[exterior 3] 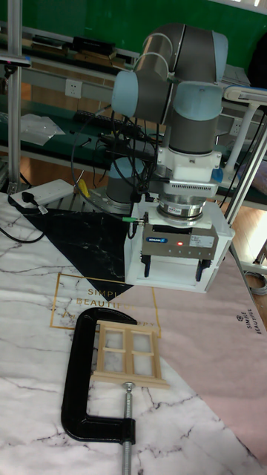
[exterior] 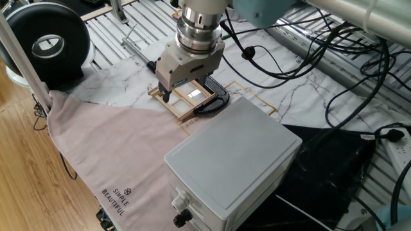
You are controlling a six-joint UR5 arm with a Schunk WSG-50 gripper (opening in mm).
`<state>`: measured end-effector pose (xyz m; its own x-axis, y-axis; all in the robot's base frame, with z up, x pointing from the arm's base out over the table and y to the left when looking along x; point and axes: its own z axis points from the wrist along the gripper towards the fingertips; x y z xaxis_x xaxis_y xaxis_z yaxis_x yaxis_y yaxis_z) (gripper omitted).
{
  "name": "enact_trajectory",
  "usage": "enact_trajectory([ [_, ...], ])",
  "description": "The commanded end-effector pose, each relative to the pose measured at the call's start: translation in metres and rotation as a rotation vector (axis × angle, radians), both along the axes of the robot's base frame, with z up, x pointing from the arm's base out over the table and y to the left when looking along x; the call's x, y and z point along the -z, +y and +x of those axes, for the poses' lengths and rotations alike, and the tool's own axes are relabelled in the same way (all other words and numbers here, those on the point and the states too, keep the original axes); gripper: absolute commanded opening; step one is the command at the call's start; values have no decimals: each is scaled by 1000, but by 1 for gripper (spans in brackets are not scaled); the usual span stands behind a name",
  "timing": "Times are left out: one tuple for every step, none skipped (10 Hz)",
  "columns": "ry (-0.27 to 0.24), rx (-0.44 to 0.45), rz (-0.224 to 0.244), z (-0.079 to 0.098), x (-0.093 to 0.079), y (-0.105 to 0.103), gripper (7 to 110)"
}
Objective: Open a sliding window
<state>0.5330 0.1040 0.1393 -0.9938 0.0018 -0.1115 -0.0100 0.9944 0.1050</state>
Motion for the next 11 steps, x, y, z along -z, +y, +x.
enact_trajectory([
  [-4, -40, -96, -4, 4, -19, 44],
  [2, -35, -66, -5, 4, -11, 44],
  [3, -39, -36, -4, 3, -5, 44],
  [6, -56, -33, -5, 2, -5, 44],
  [-7, -75, -33, -2, 2, -4, 44],
  [-13, -78, -35, 0, 1, -5, 44],
  [3, -69, -30, -4, 1, -5, 44],
  [34, -40, -41, -10, 2, -9, 44],
  [118, 54, -90, -30, 3, -22, 22],
  [224, 89, -149, -56, 2, -36, 22],
  [260, 112, -79, -64, 1, -18, 22],
])
